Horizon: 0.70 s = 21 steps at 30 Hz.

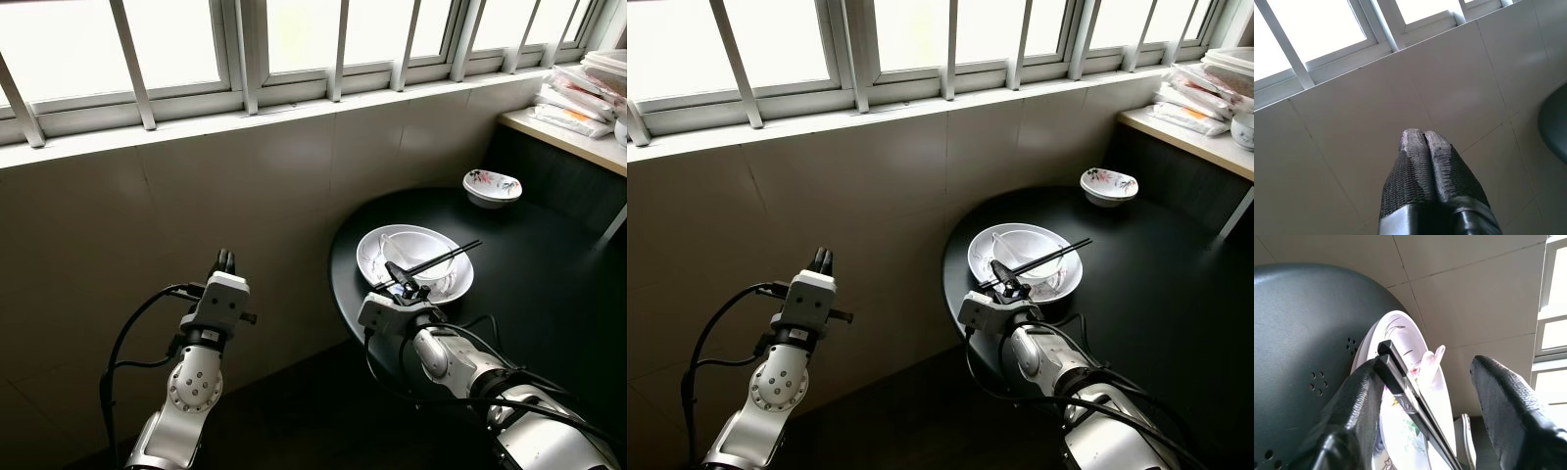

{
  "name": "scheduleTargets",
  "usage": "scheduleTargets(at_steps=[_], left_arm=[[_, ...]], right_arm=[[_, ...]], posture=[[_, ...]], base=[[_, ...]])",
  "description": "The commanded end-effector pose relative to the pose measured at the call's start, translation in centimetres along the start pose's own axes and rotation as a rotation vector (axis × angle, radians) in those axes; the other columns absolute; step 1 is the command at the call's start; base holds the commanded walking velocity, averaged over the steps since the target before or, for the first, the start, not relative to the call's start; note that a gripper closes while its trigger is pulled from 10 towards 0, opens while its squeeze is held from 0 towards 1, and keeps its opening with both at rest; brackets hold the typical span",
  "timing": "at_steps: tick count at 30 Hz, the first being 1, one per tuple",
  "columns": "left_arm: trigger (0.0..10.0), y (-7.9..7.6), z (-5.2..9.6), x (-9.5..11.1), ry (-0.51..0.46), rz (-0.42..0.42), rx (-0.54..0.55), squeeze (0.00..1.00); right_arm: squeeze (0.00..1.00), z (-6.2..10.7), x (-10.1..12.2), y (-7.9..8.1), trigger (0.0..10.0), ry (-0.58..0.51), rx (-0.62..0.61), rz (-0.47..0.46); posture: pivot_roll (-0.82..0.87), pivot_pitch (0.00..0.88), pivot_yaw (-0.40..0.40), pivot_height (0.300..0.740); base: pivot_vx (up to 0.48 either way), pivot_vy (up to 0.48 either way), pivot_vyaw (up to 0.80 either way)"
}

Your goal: Kitchen organization

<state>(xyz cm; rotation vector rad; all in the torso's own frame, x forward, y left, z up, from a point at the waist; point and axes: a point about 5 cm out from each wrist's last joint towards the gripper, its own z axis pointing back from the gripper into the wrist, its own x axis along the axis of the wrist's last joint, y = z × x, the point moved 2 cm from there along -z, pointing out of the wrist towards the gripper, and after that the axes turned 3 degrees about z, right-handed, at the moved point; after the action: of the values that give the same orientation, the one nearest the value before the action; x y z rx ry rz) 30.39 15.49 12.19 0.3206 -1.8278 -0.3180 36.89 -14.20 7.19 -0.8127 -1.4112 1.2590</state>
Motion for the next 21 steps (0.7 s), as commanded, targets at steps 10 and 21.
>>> scheduleTargets(at_steps=[10, 21], left_arm=[[10.0, -0.2, 0.0, 0.0, -0.008, 0.001, -0.003, 0.0], [10.0, -0.1, 0.2, -0.1, 0.003, 0.019, 0.013, 0.0]], right_arm=[[1.0, 0.3, 0.6, 1.0, 10.0, -0.017, 0.038, -0.056], [1.0, 0.0, 6.0, -1.4, 10.0, -0.302, -0.119, -0.375]], posture=[[-0.01, 0.0, -0.023, 0.74], [-0.02, 0.0, -0.022, 0.74]], base=[[0.0, 0.0, 0.0], [0.0, 0.0, 0.0]])
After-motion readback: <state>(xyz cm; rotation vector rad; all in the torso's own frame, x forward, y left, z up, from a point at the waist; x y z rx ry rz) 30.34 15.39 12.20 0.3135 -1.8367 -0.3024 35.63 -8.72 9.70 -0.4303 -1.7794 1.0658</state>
